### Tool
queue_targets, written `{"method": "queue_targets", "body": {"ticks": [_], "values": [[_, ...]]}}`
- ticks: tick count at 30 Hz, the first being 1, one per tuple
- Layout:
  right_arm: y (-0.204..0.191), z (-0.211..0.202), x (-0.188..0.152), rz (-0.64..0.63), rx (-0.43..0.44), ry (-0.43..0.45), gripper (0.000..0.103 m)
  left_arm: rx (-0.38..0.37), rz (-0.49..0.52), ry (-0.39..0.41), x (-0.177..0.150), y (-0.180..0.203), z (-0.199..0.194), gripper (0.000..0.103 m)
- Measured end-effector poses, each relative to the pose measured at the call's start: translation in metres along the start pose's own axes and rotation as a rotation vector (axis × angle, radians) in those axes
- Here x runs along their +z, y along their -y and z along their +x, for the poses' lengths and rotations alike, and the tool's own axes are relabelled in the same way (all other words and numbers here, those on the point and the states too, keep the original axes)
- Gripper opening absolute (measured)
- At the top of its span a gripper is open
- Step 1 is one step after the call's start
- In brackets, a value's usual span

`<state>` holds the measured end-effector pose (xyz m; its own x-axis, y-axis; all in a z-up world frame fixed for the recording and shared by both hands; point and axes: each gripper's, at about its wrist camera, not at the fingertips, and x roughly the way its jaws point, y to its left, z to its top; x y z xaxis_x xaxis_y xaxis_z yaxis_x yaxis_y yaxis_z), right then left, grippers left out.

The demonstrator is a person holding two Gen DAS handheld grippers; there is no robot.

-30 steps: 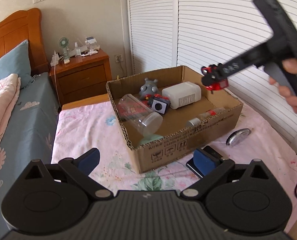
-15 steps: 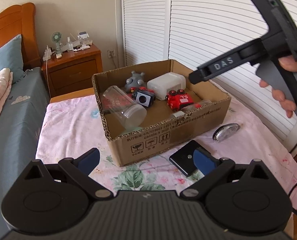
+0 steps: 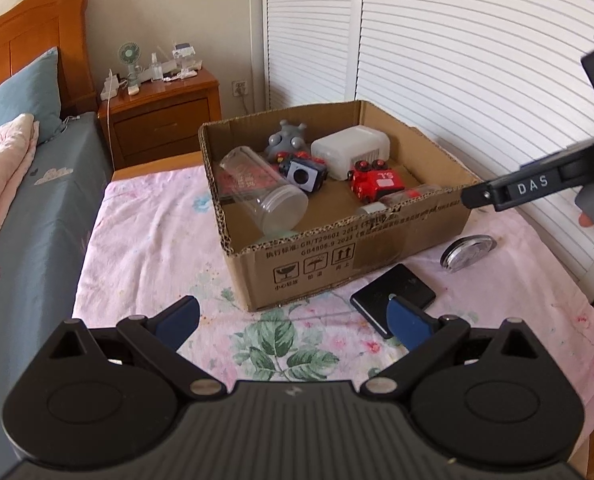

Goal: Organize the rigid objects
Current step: 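Move right tool to black tape dispenser while left tool reaches black square pad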

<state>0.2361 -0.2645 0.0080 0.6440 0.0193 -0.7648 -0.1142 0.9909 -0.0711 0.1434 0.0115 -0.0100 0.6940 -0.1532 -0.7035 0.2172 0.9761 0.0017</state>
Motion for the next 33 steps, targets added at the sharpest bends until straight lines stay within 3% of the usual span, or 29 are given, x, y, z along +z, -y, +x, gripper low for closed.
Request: {"method": "queue_targets", "body": {"ticks": [11,20,27,33], "values": [[0.021,0.040,-0.021,0.056,-0.014,-0.057,0.103,0.011,0.038,-0.032,-0.001,0.015,0.005,0.100],[0.024,0.029,-0.040,0.067,0.028,-0.064,0.103,0.014,0.052,-0.048,0.000,0.023,0.010,0.100],[0.001,0.018,-0.064,0.014,0.075,-0.033,0.103,-0.009,0.058,-0.060,-0.002,0.028,0.017,0.100],[-0.011,0.029,-0.079,-0.009,0.055,-0.020,0.103,-0.012,0.012,-0.087,0.000,0.028,0.023,0.100]]}}
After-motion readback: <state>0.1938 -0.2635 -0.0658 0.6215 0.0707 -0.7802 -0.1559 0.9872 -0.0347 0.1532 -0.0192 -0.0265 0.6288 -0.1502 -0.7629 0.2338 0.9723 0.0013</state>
